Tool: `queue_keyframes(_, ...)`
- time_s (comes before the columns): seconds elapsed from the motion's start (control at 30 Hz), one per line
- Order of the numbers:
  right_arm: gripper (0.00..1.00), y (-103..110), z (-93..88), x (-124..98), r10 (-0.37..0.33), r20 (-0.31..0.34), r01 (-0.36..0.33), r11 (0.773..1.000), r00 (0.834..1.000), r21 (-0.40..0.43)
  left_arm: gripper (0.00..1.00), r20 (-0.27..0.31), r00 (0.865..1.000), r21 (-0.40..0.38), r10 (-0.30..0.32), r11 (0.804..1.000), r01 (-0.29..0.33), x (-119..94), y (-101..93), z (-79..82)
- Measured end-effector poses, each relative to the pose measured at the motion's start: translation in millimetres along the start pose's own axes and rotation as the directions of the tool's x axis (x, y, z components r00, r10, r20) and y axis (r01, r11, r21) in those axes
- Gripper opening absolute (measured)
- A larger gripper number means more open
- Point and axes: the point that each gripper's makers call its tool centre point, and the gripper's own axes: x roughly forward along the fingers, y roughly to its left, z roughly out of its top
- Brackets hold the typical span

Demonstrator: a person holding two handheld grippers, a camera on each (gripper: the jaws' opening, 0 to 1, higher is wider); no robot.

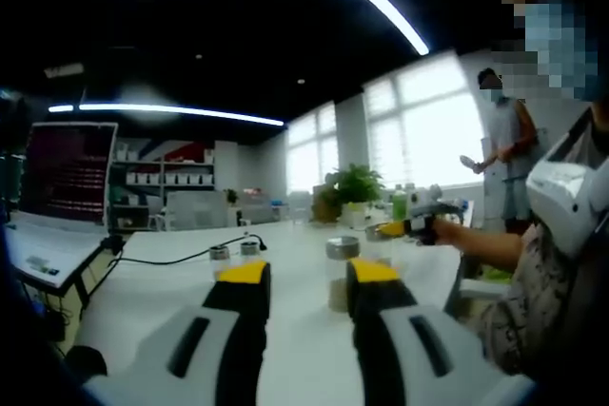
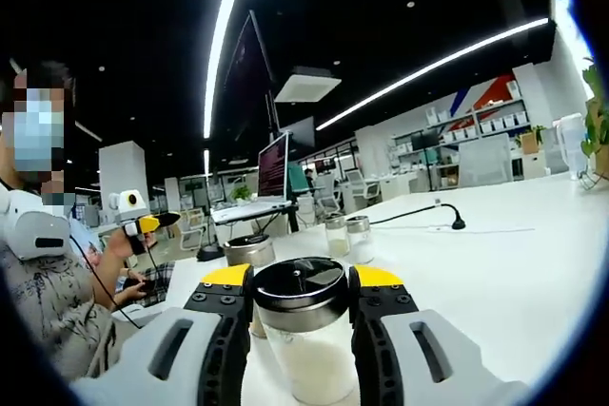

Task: Rotate the seasoning bottle until the label or dispensing opening points toward the visible target arrow and the bottle remains upright within the marked orientation range

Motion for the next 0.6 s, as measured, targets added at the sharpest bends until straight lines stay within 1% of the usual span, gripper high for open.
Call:
queue_keyframes(0.1, 0.39, 1.9, -0.1, 1.4, 0.038, -0.003, -0.038, 0.999, 0.999, -0.010, 0.34, 0.006, 1.000, 0.000, -0.006, 1.000, 0.006, 0.0, -0.9, 1.3)
queue_keyframes(0.2, 0.39, 2.8, 0.0, 3.0, 0.063, -0.020, -0.063, 0.998, 0.998, -0.010, 0.34, 0.002, 1.000, -0.002, -0.006, 1.000, 0.006, -0.2, 0.3, -0.2)
queue_keyframes(0.33, 0.41, 3.3, -2.8, 4.2, 0.084, -0.017, -0.084, 0.996, 0.996, 0.019, 0.34, 0.003, 1.000, -0.009, 0.001, 1.000, -0.001, -2.2, 4.9, -1.9)
queue_keyframes(0.37, 0.42, 2.9, -4.0, 3.8, 0.070, -0.015, -0.070, 0.997, 0.997, 0.013, 0.34, 0.003, 1.000, -0.011, 0.001, 1.000, -0.001, -2.8, 5.3, -2.1)
queue_keyframes(0.4, 0.46, -1.2, -1.7, 3.5, 0.032, 0.005, -0.032, 0.999, 0.999, -0.029, 0.34, 0.002, 1.000, -0.011, 0.003, 1.000, -0.003, -3.2, 5.6, -2.5)
queue_keyframes(0.43, 0.55, -1.4, -0.8, 3.4, 0.017, 0.016, -0.016, 0.999, 1.000, -0.036, 0.34, 0.002, 1.000, -0.008, 0.004, 1.000, -0.004, -3.7, 6.0, -2.4)
queue_keyframes(0.5, 0.66, 2.1, 4.4, 3.8, -0.015, 0.058, 0.015, 1.000, 0.998, -0.014, 0.34, 0.004, 1.000, -0.007, 0.004, 1.000, -0.004, -3.8, 6.3, -1.2)
queue_keyframes(0.53, 0.67, 3.5, 5.6, 3.8, -0.036, 0.064, 0.037, 0.999, 0.997, -0.013, 0.34, 0.006, 1.000, -0.008, 0.003, 1.000, -0.003, -3.6, 6.1, -0.7)
queue_keyframes(0.57, 0.65, 4.9, 6.7, 4.0, -0.056, 0.068, 0.058, 0.998, 0.996, -0.033, 0.34, 0.007, 1.000, -0.008, 0.002, 1.000, -0.002, -3.4, 6.1, -0.6)
queue_keyframes(0.6, 0.63, 4.5, 8.5, 4.1, -0.090, 0.074, 0.094, 0.994, 0.993, -0.052, 0.34, 0.006, 1.000, -0.008, 0.001, 1.000, -0.001, -3.1, 6.2, -0.9)
